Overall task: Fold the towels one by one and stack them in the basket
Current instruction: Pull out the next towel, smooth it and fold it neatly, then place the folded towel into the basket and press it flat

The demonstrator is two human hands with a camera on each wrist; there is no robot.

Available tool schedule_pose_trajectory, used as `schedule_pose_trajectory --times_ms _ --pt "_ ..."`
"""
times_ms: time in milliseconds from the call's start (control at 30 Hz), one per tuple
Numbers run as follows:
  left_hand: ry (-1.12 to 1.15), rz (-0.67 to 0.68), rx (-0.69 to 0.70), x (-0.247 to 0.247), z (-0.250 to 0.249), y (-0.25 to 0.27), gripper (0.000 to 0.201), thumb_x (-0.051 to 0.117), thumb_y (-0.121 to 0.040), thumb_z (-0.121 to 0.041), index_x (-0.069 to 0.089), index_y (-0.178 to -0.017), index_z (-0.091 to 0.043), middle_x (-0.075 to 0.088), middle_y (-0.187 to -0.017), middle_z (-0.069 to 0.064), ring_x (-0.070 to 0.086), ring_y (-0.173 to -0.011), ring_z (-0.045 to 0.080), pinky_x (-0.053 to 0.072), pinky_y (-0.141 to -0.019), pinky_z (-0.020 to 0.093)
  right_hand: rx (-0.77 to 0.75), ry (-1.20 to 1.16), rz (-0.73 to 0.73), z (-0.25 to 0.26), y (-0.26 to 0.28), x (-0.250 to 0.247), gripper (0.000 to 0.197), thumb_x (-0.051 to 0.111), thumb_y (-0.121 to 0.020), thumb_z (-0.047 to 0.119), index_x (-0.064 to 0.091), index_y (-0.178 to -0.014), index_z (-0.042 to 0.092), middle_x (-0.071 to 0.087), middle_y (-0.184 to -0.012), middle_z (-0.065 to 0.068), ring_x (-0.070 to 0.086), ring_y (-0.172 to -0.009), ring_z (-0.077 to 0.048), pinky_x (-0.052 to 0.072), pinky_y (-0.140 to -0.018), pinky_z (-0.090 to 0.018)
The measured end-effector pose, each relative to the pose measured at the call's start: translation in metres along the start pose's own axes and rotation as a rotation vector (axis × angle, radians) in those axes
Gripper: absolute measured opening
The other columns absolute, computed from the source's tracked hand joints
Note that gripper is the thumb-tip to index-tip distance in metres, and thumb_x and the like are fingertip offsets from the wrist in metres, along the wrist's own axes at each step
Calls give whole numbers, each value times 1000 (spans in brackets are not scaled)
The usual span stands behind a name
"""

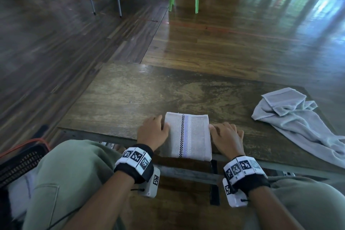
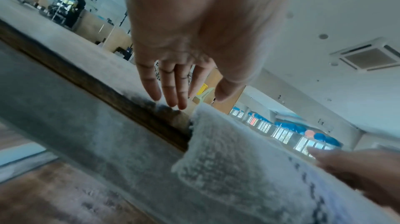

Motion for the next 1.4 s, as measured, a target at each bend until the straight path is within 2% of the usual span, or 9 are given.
schedule_pose_trajectory --times_ms 267,467,633,733,767,800,933,1300,1400 --pt "266 132 -151 18 6 1 55 55 -89 -35 38 -135 -11 55 -129 7 54 -114 24 47 -94 44 179 -320 111 -5 2 21 39 54 -79 55 68 -71 19 68 -69 9 63 -70 -10 48 -87 -47" --pt "382 135 -194 19 8 -3 58 58 -88 -29 39 -137 -6 57 -127 9 55 -113 23 47 -94 37 209 -448 175 -2 -6 36 40 53 -69 49 58 -66 9 70 -73 -6 66 -69 -20 52 -79 -46" --pt "512 119 -213 20 11 -4 25 59 -85 -25 58 -104 -8 65 -98 6 61 -94 23 47 -75 33 185 -606 235 9 -3 39 26 50 -78 35 48 -79 10 60 -76 -9 56 -64 -17 41 -54 -30" --pt "591 132 -234 20 7 0 22 58 -85 -17 60 -106 -9 66 -103 5 61 -93 20 49 -81 33 200 -712 244 13 4 30 16 46 -87 19 32 -82 20 55 -77 -9 52 -68 -21 40 -62 -31" --pt "627 140 -234 20 4 2 24 56 -85 -12 60 -109 -9 66 -106 5 61 -94 19 49 -81 33 223 -756 228 9 5 30 36 46 -89 16 39 -111 -11 58 -85 -8 55 -74 -20 43 -66 -33" --pt "658 149 -236 20 0 6 28 55 -85 -9 60 -112 -10 66 -108 3 60 -95 19 49 -82 32 233 -779 225 9 10 27 17 46 -90 15 50 -103 6 59 -96 -6 58 -80 -17 46 -71 -34" --pt "743 144 -228 9 -15 19 44 54 -84 -10 53 -128 -16 62 -118 3 58 -104 22 49 -91 37 222 -845 102 4 21 9 41 46 -92 12 35 -131 18 51 -100 3 53 -80 -4 46 -65 -26" --pt "860 -35 32 -97 -66 75 47 55 -86 -7 49 -132 -12 59 -126 6 55 -113 19 44 -100 37 -56 -832 -134 49 81 -114 42 48 -90 11 44 -131 19 63 -106 -10 64 -92 -28 53 -76 -43" --pt "893 -106 102 -132 -79 98 46 55 -86 -8 50 -132 -12 60 -125 6 56 -113 20 46 -99 38 -111 -826 -212 63 103 -149 40 50 -90 13 47 -130 18 62 -102 -5 63 -86 -19 52 -78 -39"
Point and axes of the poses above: each hand's wrist, its own y-axis away from the middle knuckle, its own x-axis out of the palm, z = x × y, the point moved 9 cm from there along -y, towards the middle knuckle
